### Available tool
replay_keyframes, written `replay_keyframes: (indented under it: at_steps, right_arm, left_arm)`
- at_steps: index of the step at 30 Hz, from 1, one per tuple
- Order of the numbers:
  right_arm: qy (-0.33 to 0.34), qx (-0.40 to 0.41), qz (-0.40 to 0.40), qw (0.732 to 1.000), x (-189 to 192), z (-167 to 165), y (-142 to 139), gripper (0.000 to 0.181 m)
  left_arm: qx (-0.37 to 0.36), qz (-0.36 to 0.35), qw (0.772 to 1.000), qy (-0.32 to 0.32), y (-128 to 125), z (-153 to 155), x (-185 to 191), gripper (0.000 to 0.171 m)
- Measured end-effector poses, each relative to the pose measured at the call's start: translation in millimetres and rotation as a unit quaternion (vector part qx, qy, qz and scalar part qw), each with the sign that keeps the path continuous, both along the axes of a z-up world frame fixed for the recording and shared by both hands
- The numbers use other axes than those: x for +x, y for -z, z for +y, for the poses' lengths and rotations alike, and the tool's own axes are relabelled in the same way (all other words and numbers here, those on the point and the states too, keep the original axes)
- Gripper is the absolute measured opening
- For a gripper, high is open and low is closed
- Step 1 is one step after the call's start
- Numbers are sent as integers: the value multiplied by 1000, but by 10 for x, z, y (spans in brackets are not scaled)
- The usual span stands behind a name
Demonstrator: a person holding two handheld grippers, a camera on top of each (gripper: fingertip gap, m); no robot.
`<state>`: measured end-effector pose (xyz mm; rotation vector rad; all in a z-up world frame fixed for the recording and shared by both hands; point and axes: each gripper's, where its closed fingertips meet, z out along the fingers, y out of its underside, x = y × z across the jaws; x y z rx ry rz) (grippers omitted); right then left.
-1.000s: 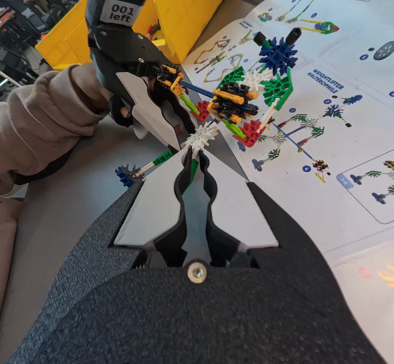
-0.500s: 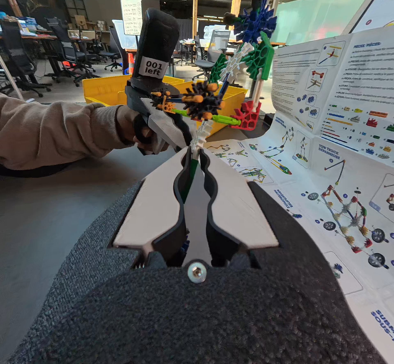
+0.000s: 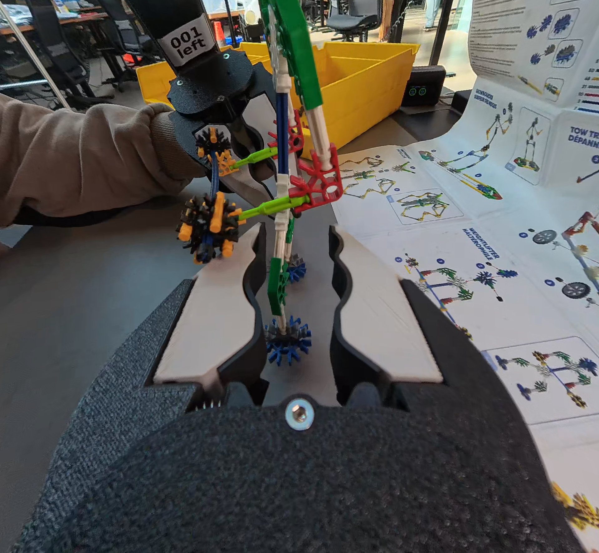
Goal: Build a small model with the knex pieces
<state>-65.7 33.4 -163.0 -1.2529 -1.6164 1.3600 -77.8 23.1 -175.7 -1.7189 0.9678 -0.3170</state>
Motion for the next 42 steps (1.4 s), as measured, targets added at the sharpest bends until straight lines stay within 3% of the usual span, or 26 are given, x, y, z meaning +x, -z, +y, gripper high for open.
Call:
replay_keyframes:
  at_steps: [7, 12, 16, 19, 22, 28, 33, 42]
  right_arm:
    - [-29, 7, 9, 1000, 1, -137, -24, 6]
    - [-52, 17, 5, 998, 47, -210, -4, 5]
    - [-52, 21, 3, 998, 42, -208, 6, 5]
    - [-57, 28, 2, 998, 60, -220, 16, 5]
    - [-64, 36, -12, 997, 100, -222, 60, 6]
    - [-82, 48, -82, 992, 254, -214, 213, 26]
    - [-114, 91, -176, 973, 400, -301, 554, 10]
    - [-91, 118, -176, 973, 358, -216, 586, 5]
  left_arm:
    - [-36, -11, 999, 6, 58, -35, 75, 6]
    - [-138, -51, 988, 52, 212, -247, 9, 22]
    - [-186, -14, 981, 52, 495, -314, -55, 26]
    - [-184, 30, 982, 36, 640, -253, -32, 25]
    - [-189, 28, 981, 41, 639, -263, -7, 24]
    - [-189, 20, 980, 57, 637, -311, -15, 22]
    - [-198, 6, 976, 92, 635, -391, 72, 22]
    - [-207, 5, 971, 118, 635, -414, 92, 23]
